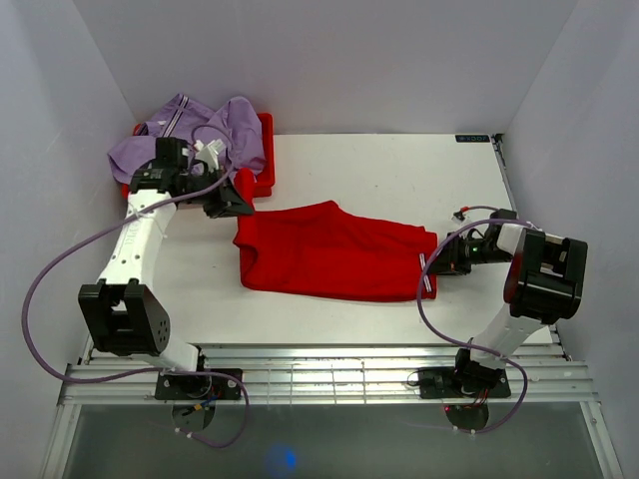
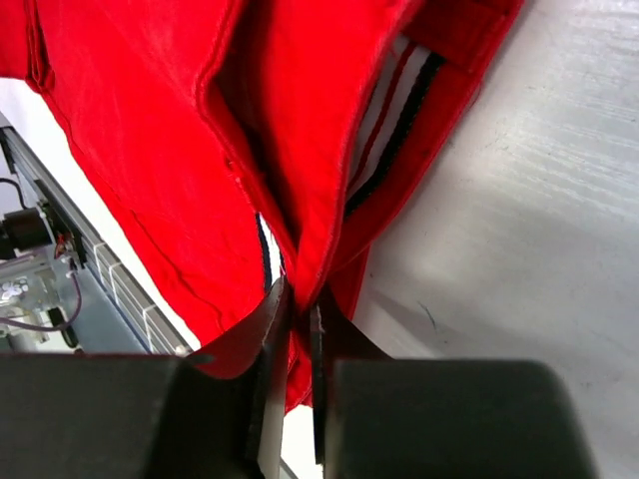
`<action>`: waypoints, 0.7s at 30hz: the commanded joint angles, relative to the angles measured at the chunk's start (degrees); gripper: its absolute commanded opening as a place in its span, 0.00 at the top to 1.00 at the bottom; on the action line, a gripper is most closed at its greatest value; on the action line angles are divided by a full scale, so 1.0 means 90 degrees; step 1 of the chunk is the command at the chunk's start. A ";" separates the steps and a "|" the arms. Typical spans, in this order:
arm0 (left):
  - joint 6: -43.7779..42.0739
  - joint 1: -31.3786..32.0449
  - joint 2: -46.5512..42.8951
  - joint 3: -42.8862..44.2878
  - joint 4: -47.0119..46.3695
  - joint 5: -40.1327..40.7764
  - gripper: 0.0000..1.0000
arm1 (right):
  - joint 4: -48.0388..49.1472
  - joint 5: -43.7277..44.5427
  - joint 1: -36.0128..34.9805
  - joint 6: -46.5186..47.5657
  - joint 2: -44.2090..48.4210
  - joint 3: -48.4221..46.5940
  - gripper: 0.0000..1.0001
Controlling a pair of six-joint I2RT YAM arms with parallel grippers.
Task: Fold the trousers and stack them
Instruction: Fold the trousers
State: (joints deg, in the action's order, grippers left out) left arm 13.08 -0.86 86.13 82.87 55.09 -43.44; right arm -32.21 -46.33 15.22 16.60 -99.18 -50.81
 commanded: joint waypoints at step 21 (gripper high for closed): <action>0.3019 0.4499 0.2849 0.1875 -0.1999 0.1575 1.00 | 0.0278 -0.0087 -0.0305 -0.0291 0.0189 -0.0048 0.92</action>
State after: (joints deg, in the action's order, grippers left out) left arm 36.36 37.43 108.20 94.94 40.53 -29.23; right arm -29.87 -46.44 13.37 14.46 -99.72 -50.81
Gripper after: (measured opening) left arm 0.020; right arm 0.123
